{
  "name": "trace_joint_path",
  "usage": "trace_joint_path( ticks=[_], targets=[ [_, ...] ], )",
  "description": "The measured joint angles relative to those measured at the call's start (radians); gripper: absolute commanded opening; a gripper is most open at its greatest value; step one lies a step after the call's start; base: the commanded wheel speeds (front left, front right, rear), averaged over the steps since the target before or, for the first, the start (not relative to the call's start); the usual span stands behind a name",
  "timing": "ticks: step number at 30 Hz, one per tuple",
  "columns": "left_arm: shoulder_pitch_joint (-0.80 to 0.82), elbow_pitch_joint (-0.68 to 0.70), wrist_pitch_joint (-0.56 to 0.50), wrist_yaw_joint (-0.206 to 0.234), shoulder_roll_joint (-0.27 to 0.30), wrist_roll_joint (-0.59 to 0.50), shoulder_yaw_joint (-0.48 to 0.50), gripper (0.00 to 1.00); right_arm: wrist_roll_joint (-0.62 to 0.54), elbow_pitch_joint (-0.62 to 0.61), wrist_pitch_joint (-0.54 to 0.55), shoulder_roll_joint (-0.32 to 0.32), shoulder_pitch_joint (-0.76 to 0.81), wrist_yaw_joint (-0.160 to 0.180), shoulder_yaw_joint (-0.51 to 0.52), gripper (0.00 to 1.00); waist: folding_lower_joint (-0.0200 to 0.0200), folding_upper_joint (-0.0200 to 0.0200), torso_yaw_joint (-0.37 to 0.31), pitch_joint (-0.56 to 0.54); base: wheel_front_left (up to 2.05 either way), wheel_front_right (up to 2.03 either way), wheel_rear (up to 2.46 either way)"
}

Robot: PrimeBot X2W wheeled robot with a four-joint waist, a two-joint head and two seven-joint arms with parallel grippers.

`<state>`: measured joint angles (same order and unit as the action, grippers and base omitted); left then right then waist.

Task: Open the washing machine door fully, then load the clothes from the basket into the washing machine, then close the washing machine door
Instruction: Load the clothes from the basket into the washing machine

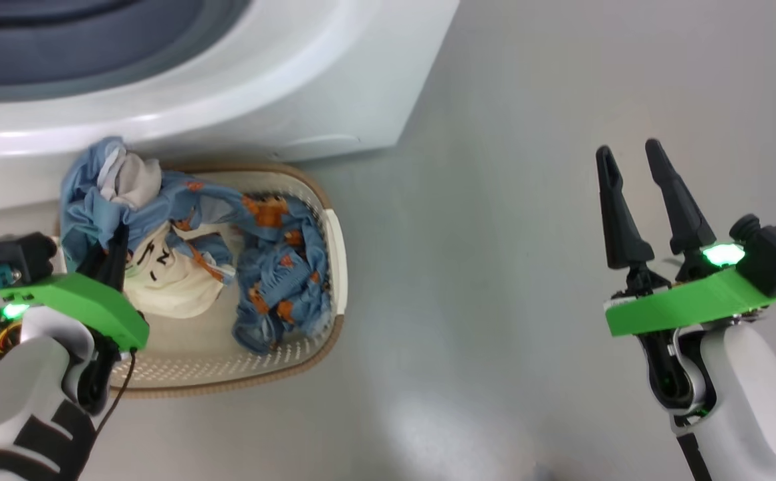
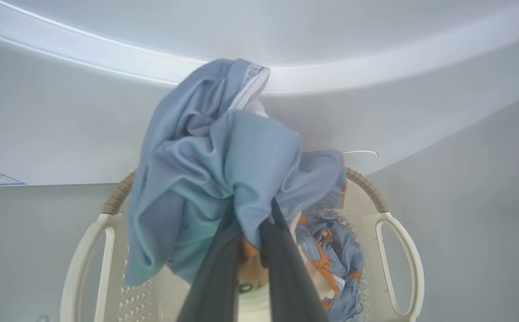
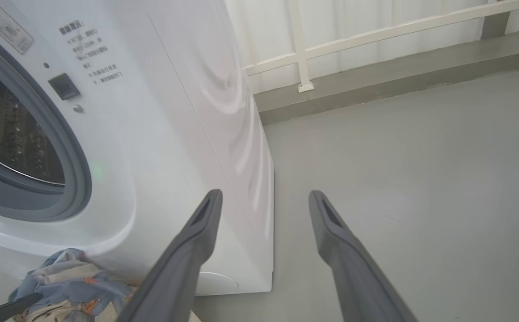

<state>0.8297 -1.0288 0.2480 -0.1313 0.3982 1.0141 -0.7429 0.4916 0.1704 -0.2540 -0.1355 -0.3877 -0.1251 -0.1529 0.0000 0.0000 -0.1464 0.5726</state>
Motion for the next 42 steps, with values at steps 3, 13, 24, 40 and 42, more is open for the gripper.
trace_joint_path(
  ticks=[3,13,24,40,42],
  targets=[
    [-0.042,0.039,0.0,0.0,-0.001,-0.049,0.064,0.0,0.001,0.002,0.0,-0.011,0.024,0.0,0.006,1.0,0.0,0.0,0.014,-0.042,0.0,0.0,0.0],
    [-0.213,0.197,0.0,0.0,-0.039,-0.264,0.286,0.0,0.01,0.023,0.0,-0.038,0.113,0.0,0.024,1.0,0.0,0.0,0.062,-0.19,0.0,0.0,0.0],
    [-0.419,0.448,0.0,0.0,-0.086,-0.47,0.52,0.0,0.015,0.035,0.0,-0.052,0.184,0.0,0.033,1.0,0.0,0.0,0.114,-0.306,0.0,0.0,0.0],
    [-0.685,0.76,0.003,0.0,-0.182,-0.647,0.731,0.0,0.018,0.032,0.0,-0.058,0.258,0.0,0.058,1.0,0.0,0.0,0.157,-0.396,0.0,0.0,0.0],
    [-0.696,0.777,0.003,0.0,-0.19,-0.648,0.741,0.0,0.018,0.031,0.0,-0.058,0.262,0.0,0.059,1.0,0.0,0.0001,0.159,-0.397,0.0,0.0,0.0]
  ],
)
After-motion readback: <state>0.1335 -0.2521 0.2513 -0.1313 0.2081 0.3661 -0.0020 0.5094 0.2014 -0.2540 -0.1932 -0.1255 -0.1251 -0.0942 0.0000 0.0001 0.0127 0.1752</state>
